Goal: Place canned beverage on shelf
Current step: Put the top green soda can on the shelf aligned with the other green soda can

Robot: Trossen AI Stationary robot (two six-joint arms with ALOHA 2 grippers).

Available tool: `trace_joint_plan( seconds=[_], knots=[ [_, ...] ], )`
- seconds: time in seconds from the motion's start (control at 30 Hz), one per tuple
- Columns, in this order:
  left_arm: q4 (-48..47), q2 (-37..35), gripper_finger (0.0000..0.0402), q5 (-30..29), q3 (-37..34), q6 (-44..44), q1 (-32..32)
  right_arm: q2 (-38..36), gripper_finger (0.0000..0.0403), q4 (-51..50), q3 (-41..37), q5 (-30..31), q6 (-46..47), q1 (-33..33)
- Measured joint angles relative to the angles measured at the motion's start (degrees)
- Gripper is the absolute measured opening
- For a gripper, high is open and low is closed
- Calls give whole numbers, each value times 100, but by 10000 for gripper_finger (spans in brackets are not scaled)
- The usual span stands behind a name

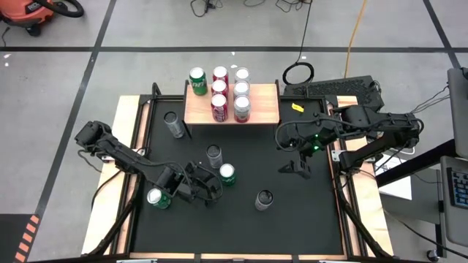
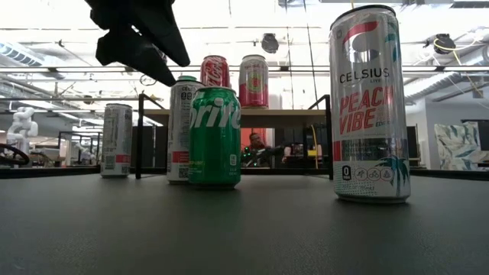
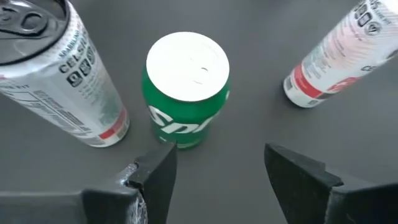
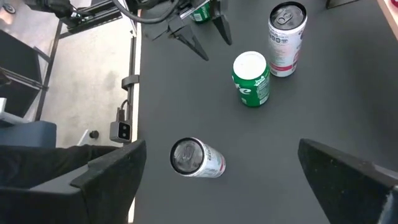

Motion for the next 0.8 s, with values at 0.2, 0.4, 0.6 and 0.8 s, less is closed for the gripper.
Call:
trace_joint_plan(
  seconds=[0.2, 0.4, 0.6, 0.8],
  knots=[
    [-5, 0, 280, -119, -31, -16, 107, 0, 400, -33, 0, 2, 2, 0],
    [30, 0, 376, -379, -31, -23, 221, 0, 400, -32, 0, 22, -5, 0],
    [285, 177, 388, -398, -27, 118, 276, 0, 400, -31, 0, 24, -28, 0],
    [598, 510, 384, -341, -36, 147, 317, 0, 400, -54, 0, 24, -49, 0]
  ],
)
